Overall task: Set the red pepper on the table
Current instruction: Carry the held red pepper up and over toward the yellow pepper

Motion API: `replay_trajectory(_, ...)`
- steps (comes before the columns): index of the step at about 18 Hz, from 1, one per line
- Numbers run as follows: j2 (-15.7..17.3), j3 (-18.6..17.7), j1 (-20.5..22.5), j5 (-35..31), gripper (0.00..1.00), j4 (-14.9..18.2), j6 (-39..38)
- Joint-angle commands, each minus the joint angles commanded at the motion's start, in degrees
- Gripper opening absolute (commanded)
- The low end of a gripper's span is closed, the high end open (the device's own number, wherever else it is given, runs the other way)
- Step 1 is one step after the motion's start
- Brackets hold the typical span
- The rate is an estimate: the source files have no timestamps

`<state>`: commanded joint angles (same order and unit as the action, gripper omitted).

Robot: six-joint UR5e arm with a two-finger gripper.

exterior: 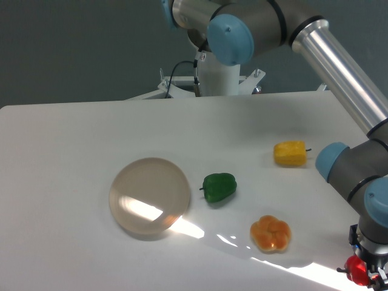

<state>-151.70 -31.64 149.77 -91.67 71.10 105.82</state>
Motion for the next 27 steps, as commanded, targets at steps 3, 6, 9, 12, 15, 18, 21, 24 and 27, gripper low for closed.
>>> replay_trajectory(3, 1.5, -2.5, 0.0, 1.1, 0.53, 0.0, -0.1)
replay_trajectory(6, 5.7, -8.9, -0.1, 2.9, 0.53, -0.2, 0.0)
replay_trajectory(9, 11.0, -15.4, 0.0, 3.0, 0.53, 0.0, 0.2)
replay_trajectory(12, 20.1, -26.7, 0.4, 2.8, 0.53, 0.2, 0.4)
replay_trajectory(15, 26.1, -35.3, 0.4, 3.0, 0.53, -0.2, 0.4)
replay_trajectory(18, 32.5, -45.3, -0.3, 2.9, 0.53, -0.6, -0.6)
replay_trajectory(21, 34.9, -49.7, -0.9, 3.4, 0.53, -0.5, -7.2)
replay_trajectory(24, 37.1, -53.1, -1.0, 4.6, 0.53, -0.5, -12.1)
replay_trajectory(27, 38.8, -56.2, -0.8, 4.7, 0.53, -1.1, -11.2)
